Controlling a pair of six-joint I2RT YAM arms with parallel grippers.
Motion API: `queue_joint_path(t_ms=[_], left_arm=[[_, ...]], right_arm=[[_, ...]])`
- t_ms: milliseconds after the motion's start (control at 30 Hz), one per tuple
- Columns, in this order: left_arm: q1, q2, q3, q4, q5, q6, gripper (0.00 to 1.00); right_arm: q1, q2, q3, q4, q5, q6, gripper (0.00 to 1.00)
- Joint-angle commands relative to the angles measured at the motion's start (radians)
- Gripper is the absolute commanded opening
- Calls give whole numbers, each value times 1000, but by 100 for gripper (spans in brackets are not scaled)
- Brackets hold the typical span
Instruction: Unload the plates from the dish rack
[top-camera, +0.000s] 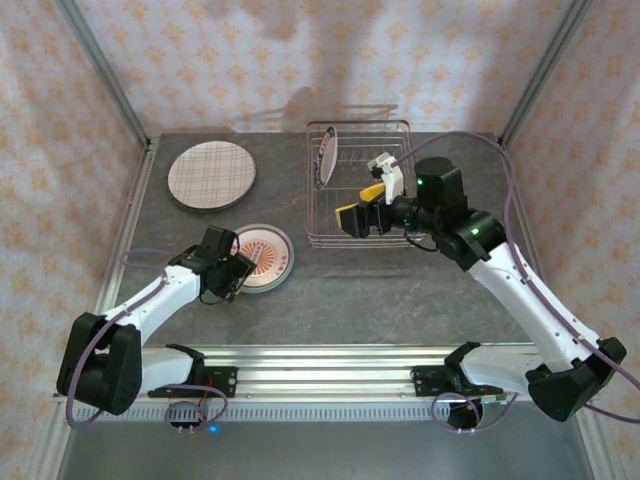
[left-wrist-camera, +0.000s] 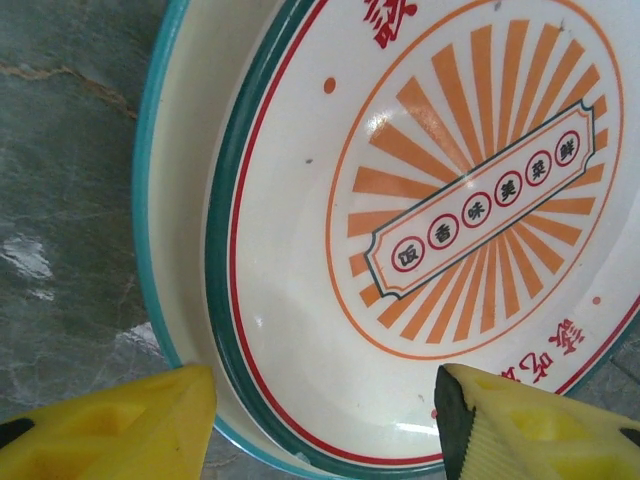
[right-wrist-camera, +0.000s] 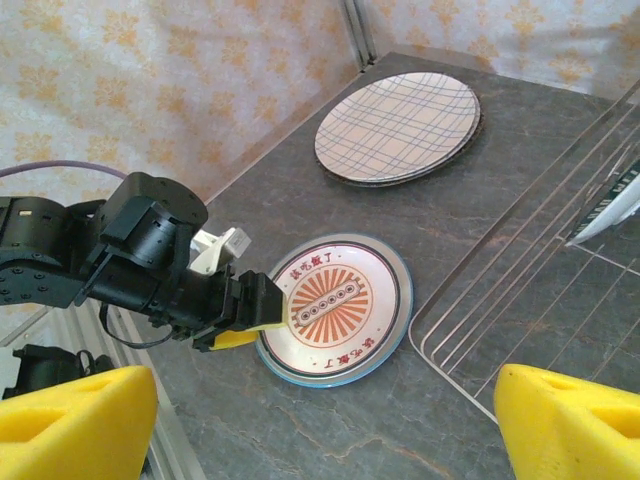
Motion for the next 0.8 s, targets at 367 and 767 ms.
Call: queue_joint_path(t_ms=[367,767], left_arm=[[6,-102,129,-241,-71,42,88],[3,-232,287,-191,-62,164,89]], right_arm=[[6,179,184,6,569,237,77],[5,697,661,-192,694,410,68]])
